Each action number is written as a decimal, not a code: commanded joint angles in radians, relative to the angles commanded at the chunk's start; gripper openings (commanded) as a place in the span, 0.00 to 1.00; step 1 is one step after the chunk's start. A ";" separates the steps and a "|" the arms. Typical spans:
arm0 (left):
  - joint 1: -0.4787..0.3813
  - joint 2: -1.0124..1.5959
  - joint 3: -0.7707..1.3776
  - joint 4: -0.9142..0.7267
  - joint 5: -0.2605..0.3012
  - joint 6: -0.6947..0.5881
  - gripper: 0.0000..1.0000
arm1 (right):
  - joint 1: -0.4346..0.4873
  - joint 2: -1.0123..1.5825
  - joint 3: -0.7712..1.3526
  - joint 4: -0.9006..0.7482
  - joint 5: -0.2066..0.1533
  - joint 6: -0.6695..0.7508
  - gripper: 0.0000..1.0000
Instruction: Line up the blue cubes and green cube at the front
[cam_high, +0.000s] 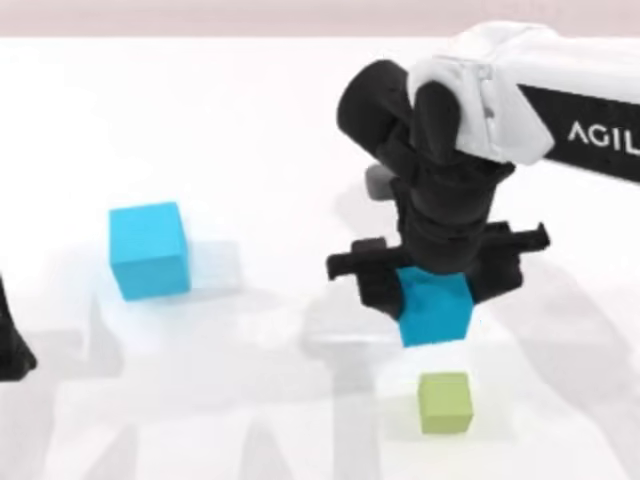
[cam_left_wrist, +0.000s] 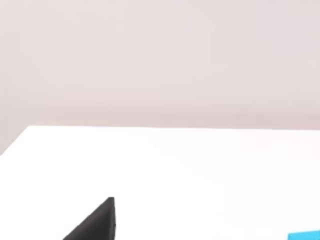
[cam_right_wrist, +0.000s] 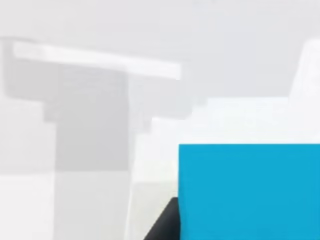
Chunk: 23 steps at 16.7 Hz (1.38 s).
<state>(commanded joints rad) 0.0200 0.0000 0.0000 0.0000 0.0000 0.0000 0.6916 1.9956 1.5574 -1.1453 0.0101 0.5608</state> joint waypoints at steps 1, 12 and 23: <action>0.000 0.000 0.000 0.000 0.000 0.000 1.00 | 0.044 -0.008 -0.005 -0.002 0.001 0.081 0.00; 0.000 0.000 0.000 0.000 0.000 0.000 1.00 | 0.214 -0.057 -0.032 0.003 0.009 0.350 0.00; 0.000 0.000 0.000 0.000 0.000 0.000 1.00 | 0.221 0.018 -0.212 0.258 0.011 0.354 0.00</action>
<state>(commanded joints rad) 0.0200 0.0000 0.0000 0.0000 0.0000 0.0000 0.9129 2.0136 1.3455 -0.8868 0.0209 0.9148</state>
